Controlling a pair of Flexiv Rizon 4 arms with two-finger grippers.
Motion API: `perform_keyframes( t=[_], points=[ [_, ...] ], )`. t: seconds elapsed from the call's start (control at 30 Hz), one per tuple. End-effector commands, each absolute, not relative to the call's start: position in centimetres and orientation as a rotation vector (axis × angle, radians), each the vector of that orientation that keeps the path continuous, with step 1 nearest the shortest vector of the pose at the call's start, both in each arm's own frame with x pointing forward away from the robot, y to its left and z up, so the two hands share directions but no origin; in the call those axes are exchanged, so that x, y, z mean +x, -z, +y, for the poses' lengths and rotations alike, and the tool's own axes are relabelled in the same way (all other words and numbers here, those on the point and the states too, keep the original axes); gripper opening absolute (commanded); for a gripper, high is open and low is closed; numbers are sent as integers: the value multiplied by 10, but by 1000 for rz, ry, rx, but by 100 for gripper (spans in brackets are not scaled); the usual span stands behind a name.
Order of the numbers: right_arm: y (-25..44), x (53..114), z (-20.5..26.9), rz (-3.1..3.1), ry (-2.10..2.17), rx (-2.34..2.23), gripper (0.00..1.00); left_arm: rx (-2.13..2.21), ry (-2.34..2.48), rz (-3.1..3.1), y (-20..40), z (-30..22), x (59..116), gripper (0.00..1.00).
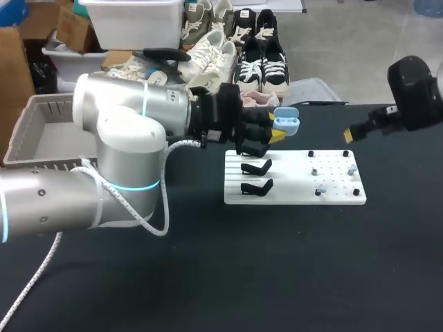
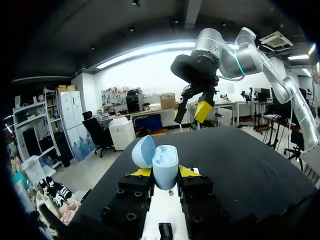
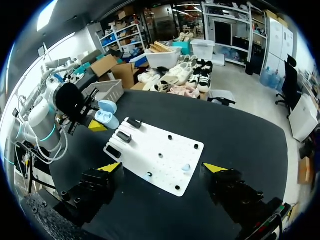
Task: Pick up each earbud case from the left stands, insert the matching earbuds, close the lid, and place the case in the box.
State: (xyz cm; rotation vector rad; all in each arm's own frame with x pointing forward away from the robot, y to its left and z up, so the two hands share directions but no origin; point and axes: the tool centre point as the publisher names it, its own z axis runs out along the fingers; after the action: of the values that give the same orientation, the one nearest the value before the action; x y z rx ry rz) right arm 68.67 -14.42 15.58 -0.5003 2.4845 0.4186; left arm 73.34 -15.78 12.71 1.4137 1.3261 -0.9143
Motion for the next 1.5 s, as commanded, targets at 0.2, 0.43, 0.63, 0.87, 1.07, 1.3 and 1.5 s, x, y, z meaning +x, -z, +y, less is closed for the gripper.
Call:
perform_keyframes(
  t=[0.2,0.43,0.63,0.87,1.07,1.3,1.5],
  points=[
    [-157,679,-146,2506,-294,-439,100,1410,977,1289,-116,-159,735,0],
    [-154,680,-145,2515,-293,-433,100,1423,984,1297,-114,-161,733,0],
    [-151,679,-148,2544,-240,-449,100,1428,981,1305,-112,-162,731,0],
    [-151,677,-154,2550,-232,-440,100,1414,976,1324,-101,-166,733,0],
    [-151,675,-157,2560,-230,-444,100,1401,974,1340,-97,-169,730,0],
    [-150,677,-159,2563,-230,-450,100,1393,982,1346,-96,-172,726,0],
    [-147,680,-159,2565,-235,-455,100,1386,985,1353,-95,-170,723,0]
  ],
)
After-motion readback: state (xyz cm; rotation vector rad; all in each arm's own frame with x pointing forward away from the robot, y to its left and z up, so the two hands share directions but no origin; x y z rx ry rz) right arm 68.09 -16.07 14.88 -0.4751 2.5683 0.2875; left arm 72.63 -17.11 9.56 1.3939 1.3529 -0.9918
